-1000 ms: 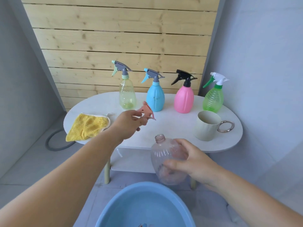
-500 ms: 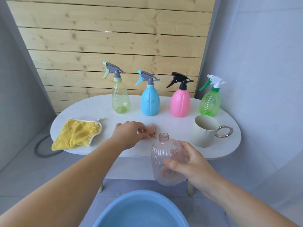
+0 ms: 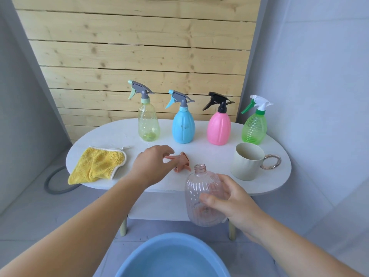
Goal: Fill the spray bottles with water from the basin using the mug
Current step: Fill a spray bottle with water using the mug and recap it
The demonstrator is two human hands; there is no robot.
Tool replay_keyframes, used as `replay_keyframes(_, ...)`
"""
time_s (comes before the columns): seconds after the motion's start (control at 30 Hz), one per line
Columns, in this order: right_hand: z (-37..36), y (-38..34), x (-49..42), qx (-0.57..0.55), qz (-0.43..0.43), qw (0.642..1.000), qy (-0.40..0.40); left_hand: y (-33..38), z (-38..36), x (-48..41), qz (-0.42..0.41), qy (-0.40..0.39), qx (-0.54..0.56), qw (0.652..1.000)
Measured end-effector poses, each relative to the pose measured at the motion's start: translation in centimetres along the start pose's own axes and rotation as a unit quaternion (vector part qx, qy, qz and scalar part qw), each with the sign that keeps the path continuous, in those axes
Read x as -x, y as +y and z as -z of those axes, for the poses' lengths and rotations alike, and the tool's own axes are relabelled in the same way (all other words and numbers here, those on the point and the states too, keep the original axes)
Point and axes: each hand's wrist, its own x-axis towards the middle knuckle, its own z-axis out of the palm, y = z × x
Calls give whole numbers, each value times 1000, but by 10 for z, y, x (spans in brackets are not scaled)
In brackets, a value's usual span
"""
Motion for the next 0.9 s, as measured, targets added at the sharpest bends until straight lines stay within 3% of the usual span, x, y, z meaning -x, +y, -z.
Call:
replay_keyframes(0.07,1,-3,1,-8,2,1000,3,9,8,15,8,3,160,987)
replay_keyframes(0.17,0,-11,4,-26,6,1000,12,24,20,46,13,-129,355,926)
replay_keyframes(0.27,-4,-18,8,-63,-1,998,17,30,17,75,-22,-222,384,896)
replay_keyframes(0.4,-9,-28,17,-125,-26,991,-35,42,7,96,2,-202,434,878)
replay_keyframes(0.47,-9,-34,22,-92,-44,993,-52,49,3,104,11,-188,448,874)
replay_keyframes(0.5,-6,-37,22,-55,-44,997,-34,51,1,108,14,-183,449,874)
replay_keyframes(0.57,7,-43,14,50,13,995,81,51,-3,112,24,-179,453,873)
replay_keyframes(0.63,33,-50,2,115,79,964,228,50,-7,112,32,-181,455,871)
replay_keyframes(0.7,63,-54,-13,193,83,916,341,51,-15,113,42,-188,452,871)
replay_keyframes(0.8,104,-46,-36,271,-16,887,374,56,-27,115,45,-200,435,877)
replay_keyframes(0.9,128,-30,-48,208,-59,919,331,58,-38,113,35,-206,419,883)
